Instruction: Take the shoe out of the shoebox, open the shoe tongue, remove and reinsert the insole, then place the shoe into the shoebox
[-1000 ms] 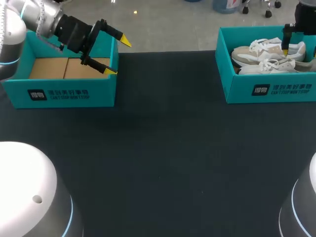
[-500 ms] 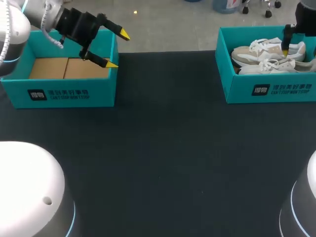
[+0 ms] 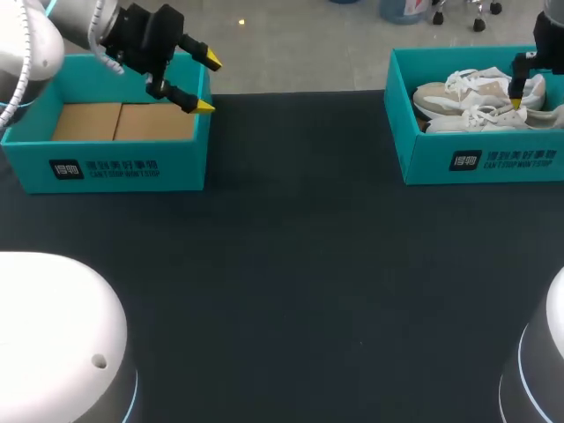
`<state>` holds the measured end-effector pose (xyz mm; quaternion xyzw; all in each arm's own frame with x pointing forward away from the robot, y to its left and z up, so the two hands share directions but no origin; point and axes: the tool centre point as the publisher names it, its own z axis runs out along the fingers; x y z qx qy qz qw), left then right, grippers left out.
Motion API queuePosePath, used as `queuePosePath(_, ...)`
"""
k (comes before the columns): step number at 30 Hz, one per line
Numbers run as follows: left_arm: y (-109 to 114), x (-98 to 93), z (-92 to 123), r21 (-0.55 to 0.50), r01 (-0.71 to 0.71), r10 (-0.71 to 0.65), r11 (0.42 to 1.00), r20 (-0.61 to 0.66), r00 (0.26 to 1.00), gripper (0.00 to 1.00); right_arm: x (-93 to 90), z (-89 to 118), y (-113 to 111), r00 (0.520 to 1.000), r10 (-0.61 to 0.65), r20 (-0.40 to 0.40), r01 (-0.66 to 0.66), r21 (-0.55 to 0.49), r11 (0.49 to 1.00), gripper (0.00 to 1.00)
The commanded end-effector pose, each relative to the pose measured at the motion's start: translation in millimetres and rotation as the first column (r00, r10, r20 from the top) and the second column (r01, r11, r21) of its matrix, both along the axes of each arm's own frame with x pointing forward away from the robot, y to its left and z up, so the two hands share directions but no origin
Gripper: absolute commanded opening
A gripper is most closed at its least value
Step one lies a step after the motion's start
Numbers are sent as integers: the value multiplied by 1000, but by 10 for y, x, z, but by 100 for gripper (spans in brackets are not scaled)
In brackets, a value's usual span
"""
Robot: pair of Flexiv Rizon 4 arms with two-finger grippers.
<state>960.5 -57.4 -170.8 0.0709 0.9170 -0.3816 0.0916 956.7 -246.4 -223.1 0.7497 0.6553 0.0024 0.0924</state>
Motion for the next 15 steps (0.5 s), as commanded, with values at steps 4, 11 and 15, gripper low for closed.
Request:
queuePosePath(4, -28, -87, 41, 291, -375, 425, 880, -134, 895, 100, -9, -3, 5, 1000, 0, 3, 0, 0, 1000, 100)
queuePosePath(11, -36, -92, 24, 327, -450, 521, 831, -171, 836, 100, -41, -10, -33, 1000, 1, 8, -1, 4, 1000, 100)
queuePosePath(15, -20, -144, -19, 370, -575, 668, 729, -201, 717, 100, -107, -50, -126, 1000, 11, 6, -11, 17, 1000, 100)
